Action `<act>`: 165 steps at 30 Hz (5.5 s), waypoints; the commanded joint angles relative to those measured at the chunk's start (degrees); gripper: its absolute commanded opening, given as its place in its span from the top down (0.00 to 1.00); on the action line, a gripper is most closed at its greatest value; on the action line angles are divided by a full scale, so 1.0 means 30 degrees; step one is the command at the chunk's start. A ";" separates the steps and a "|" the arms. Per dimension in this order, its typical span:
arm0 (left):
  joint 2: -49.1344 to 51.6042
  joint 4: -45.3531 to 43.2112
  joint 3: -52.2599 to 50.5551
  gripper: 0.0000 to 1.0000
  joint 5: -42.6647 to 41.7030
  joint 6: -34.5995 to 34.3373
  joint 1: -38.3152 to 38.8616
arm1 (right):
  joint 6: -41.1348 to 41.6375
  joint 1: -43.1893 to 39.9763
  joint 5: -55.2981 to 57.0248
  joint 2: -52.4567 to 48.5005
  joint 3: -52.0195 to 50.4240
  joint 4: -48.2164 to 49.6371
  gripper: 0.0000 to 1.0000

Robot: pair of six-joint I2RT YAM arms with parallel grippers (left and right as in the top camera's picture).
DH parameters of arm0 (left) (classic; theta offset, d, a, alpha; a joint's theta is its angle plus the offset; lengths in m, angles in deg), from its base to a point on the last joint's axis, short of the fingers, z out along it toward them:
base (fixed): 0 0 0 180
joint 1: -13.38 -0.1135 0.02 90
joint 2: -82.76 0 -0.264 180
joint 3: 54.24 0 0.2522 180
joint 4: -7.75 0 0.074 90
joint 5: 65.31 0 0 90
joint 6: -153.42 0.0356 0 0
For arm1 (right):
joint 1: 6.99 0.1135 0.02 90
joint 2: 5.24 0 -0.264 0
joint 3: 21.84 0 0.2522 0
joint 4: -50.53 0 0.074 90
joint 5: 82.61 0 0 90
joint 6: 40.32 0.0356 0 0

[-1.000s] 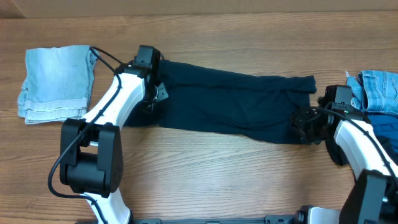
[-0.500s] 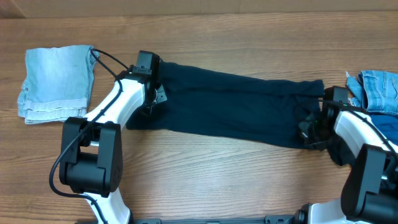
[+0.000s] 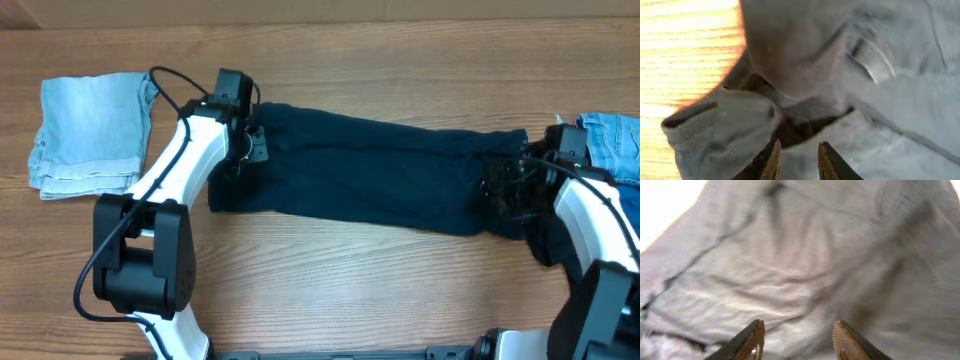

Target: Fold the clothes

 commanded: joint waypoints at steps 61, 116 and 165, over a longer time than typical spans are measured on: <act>-0.0554 -0.4998 -0.6302 0.67 0.0707 0.0102 -0.3228 | 0.4692 0.1428 0.7497 -0.1610 -0.4211 -0.0087 0.96; 0.2506 -0.5391 -0.1989 0.81 -0.0925 0.3796 -0.0954 | 0.2776 0.6222 0.4430 -0.1100 -0.3636 -0.0750 0.87; 0.2441 -0.1370 -0.2914 0.67 -0.1224 0.3191 0.4583 | -0.3417 1.0630 0.0743 -0.2929 0.1413 -0.0430 0.92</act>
